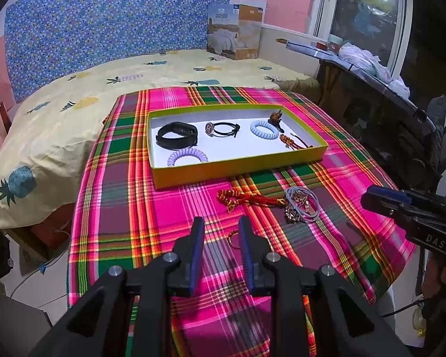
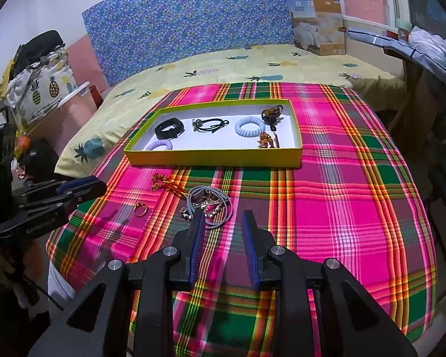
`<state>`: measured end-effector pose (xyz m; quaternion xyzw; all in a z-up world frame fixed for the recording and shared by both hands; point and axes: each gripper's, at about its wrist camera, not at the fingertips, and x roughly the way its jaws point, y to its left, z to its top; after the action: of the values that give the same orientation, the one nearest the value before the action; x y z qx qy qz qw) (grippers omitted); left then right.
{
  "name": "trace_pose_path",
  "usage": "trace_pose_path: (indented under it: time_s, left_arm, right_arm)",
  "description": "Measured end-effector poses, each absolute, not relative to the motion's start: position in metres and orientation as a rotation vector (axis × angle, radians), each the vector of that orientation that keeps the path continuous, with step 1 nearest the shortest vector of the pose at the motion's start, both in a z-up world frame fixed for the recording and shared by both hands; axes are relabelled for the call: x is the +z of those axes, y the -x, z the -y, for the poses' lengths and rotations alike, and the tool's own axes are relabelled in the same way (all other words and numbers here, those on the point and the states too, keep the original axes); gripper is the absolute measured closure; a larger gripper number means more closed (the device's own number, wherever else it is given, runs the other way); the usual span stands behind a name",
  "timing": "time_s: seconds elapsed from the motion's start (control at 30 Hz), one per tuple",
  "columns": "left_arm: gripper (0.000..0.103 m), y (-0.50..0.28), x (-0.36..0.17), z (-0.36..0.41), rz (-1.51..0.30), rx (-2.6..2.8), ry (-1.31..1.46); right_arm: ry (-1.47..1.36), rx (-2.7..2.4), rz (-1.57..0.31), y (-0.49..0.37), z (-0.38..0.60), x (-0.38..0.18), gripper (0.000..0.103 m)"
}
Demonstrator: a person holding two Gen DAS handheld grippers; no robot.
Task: Organize jewelry
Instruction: 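Withdraw both grippers from the box toward the remaining jewelry, then grasp the silver ring with the left gripper while the right gripper grasps the grey cord hair ties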
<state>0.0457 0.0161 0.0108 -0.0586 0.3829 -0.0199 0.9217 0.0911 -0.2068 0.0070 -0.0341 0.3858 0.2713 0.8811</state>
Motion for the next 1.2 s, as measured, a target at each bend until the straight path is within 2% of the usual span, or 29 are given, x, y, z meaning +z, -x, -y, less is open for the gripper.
trace_pose_path:
  time_s: [1.07,1.2]
  left_arm:
    - [0.079,-0.071,-0.031,0.000,-0.878,-0.087,0.026]
    - [0.086,-0.071,-0.033,0.005,-0.868,-0.086,-0.006]
  right_arm:
    - [0.173,0.602,-0.910,-0.144,0.176,-0.040,0.077]
    - [0.199,0.611,-0.901,-0.145,0.172,-0.040,0.078]
